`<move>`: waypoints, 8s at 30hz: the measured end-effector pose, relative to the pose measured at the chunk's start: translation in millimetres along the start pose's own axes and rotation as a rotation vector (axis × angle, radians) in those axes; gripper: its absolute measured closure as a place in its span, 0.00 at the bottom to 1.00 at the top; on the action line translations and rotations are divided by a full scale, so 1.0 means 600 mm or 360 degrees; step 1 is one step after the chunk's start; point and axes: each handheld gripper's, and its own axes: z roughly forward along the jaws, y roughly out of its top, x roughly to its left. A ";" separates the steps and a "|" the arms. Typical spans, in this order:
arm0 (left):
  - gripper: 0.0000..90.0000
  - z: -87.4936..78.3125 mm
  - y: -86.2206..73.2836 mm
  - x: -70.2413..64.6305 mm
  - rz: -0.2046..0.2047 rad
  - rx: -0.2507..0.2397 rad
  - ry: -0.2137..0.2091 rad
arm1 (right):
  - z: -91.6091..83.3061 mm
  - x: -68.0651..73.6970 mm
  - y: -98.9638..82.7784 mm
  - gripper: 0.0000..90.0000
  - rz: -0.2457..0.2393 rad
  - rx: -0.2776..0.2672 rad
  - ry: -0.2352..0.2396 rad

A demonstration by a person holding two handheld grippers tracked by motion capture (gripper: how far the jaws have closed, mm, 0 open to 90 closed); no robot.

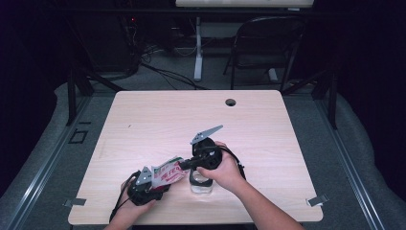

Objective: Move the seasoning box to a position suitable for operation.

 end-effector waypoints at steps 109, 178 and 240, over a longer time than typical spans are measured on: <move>0.68 -0.039 0.067 -0.032 0.0490 0.0093 0.0600 | -0.073 0.046 -0.036 0.75 -0.0149 -0.0273 -0.0264; 0.69 -0.046 0.094 -0.043 0.0858 -0.0024 0.0934 | -0.086 0.017 -0.059 1.00 0.0025 -0.0241 -0.0181; 0.70 -0.048 0.091 -0.061 0.1277 -0.0056 0.1194 | -0.088 0.014 -0.066 1.00 0.0035 -0.0170 -0.0161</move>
